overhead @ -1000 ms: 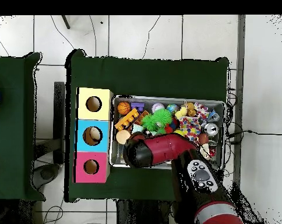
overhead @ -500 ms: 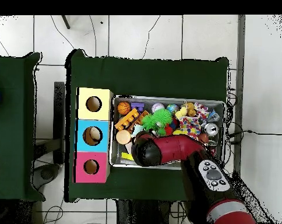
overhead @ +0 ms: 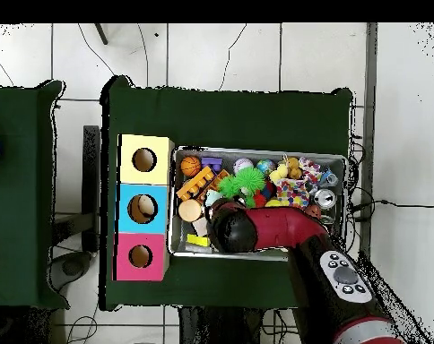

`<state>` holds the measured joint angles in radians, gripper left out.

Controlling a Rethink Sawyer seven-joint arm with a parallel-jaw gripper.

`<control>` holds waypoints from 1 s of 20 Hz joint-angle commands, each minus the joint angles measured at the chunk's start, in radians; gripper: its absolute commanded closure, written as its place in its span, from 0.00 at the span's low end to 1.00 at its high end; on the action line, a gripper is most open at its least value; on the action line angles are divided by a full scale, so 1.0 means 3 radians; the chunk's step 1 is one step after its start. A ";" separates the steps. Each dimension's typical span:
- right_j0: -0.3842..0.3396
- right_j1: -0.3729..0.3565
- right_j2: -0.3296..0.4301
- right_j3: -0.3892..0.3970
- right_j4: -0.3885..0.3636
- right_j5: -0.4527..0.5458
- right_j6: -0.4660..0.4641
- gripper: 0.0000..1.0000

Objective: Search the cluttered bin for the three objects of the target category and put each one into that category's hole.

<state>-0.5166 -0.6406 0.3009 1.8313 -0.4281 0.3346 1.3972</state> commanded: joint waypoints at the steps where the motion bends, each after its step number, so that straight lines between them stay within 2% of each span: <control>1: -0.0042 -0.0251 0.0335 0.0098 0.0307 0.0579 0.0189 0.00; 8: -0.0036 -0.0407 0.0320 0.0122 0.0520 0.0801 0.0236 0.00; 16: -0.0057 -0.0343 0.0299 0.0133 0.0529 0.0729 0.0167 0.00; 20: -0.0128 -0.0456 0.0327 0.0135 0.0573 0.0878 0.0067 0.00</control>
<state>-0.5181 -0.7542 0.3283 1.8336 -0.2960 0.4750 1.3972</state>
